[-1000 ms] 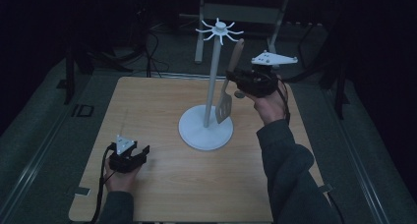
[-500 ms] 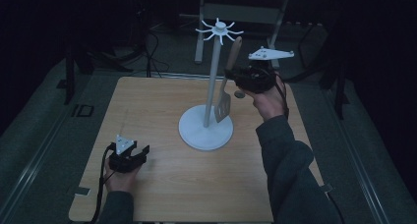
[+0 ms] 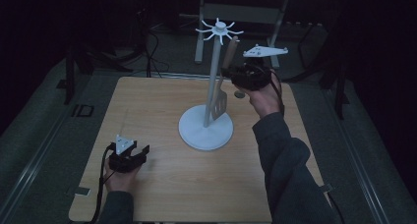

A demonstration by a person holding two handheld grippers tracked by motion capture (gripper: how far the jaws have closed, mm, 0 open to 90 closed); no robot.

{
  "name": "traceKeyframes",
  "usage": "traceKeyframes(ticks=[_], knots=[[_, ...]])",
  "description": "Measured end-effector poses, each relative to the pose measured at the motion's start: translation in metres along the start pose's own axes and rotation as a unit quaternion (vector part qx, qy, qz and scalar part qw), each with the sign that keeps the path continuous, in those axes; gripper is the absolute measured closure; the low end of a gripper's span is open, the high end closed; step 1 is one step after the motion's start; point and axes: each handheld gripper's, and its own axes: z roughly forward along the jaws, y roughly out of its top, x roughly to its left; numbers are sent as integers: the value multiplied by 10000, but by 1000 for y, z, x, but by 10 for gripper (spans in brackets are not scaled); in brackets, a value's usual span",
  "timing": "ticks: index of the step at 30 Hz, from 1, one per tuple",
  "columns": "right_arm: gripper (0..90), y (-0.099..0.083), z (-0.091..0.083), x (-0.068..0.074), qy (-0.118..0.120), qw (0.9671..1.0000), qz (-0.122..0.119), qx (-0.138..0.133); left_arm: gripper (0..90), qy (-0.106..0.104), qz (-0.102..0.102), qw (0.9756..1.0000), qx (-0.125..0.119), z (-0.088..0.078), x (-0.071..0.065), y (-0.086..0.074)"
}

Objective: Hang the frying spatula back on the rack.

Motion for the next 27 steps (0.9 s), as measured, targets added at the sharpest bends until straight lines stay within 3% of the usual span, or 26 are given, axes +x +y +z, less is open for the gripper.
traceKeyframes(ticks=[9, 18, 27], knots=[[732, -2, 4, 0, 21, 10000, -8, -17, 465, 5, 4, 10000, -9, 0, 0, 0], [571, -7, -2, -3, -63, 9999, 63, -139, 465, 4, 3, 10000, -7, 0, 0, 0], [420, -14, -4, -4, -131, 9999, 42, -75, 463, 9, 5, 10000, -9, 0, 0, 0]])
